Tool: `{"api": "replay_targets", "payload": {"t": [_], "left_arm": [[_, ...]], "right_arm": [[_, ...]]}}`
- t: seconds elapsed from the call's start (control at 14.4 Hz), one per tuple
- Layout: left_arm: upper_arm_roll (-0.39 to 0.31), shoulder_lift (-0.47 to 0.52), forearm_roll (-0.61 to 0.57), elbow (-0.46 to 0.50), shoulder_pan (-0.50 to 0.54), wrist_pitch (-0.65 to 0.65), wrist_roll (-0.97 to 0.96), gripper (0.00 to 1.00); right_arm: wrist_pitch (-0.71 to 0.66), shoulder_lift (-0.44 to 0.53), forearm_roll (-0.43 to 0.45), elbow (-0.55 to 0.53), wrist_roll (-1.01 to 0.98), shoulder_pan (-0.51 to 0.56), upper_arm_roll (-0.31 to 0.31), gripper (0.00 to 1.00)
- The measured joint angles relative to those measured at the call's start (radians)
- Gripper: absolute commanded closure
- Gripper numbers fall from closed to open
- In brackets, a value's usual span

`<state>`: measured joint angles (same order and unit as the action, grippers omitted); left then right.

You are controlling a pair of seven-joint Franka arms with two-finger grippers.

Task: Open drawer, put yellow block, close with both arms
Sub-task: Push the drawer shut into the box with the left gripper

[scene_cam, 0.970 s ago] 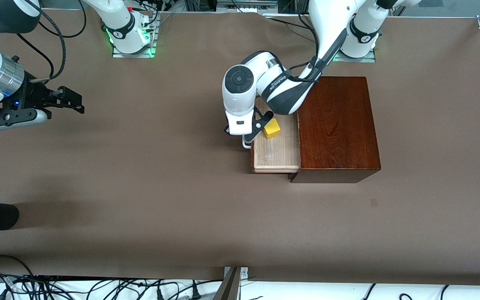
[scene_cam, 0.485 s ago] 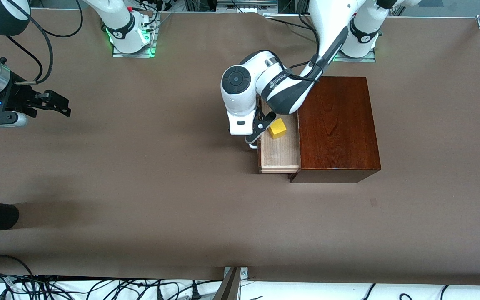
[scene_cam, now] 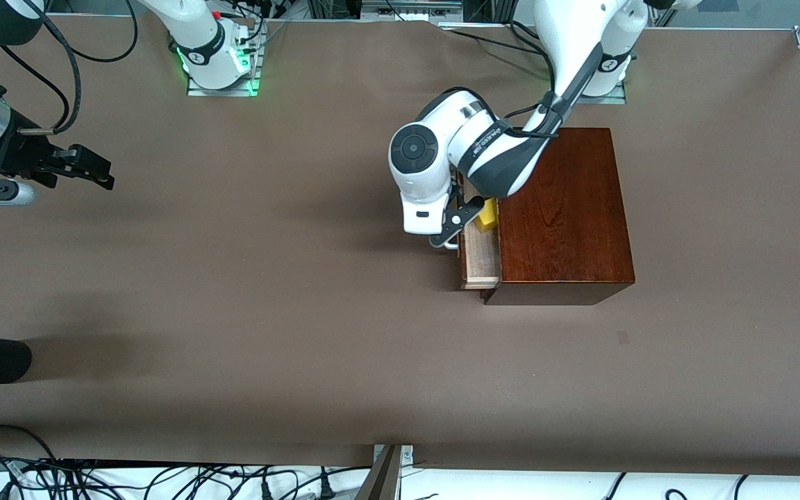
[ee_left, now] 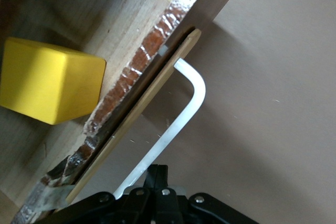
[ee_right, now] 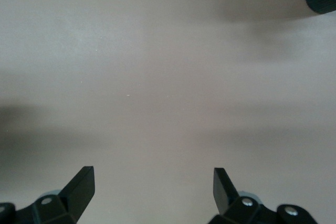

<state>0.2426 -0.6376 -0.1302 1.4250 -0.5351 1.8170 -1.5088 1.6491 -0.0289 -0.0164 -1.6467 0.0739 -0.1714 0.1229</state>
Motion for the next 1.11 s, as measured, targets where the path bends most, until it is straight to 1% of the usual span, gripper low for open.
{"api": "replay_targets", "payload": {"t": [0.35,0.55,0.83,0.9,0.97,1.04,1.11], "left_arm": [[0.001,0.040,0.000,0.062,0.045,-0.017,0.073,1.00],[0.001,0.067,0.000,0.096,0.078,-0.017,0.114,1.00],[0.004,0.073,0.000,0.102,0.087,-0.017,0.122,1.00],[0.005,0.077,0.000,0.102,0.087,-0.017,0.122,0.92],[0.005,0.088,0.000,0.100,0.088,-0.017,0.122,0.65],[0.008,0.106,0.003,0.099,0.090,-0.017,0.123,0.01],[0.014,0.131,0.015,0.098,0.091,-0.017,0.123,0.00]], "right_arm": [[-0.098,-0.001,0.014,0.011,0.011,-0.001,0.001,0.00],[-0.100,-0.007,0.020,0.010,0.012,0.000,0.013,0.00],[-0.099,0.001,0.020,0.015,0.012,-0.001,0.016,0.00],[-0.099,0.003,0.020,0.018,0.012,-0.001,0.012,0.00],[-0.099,0.006,0.020,0.020,0.012,-0.001,0.009,0.00],[-0.097,0.010,0.020,0.022,0.012,-0.002,0.007,0.00],[-0.095,0.014,0.020,0.023,0.012,-0.002,0.006,0.00]]}}
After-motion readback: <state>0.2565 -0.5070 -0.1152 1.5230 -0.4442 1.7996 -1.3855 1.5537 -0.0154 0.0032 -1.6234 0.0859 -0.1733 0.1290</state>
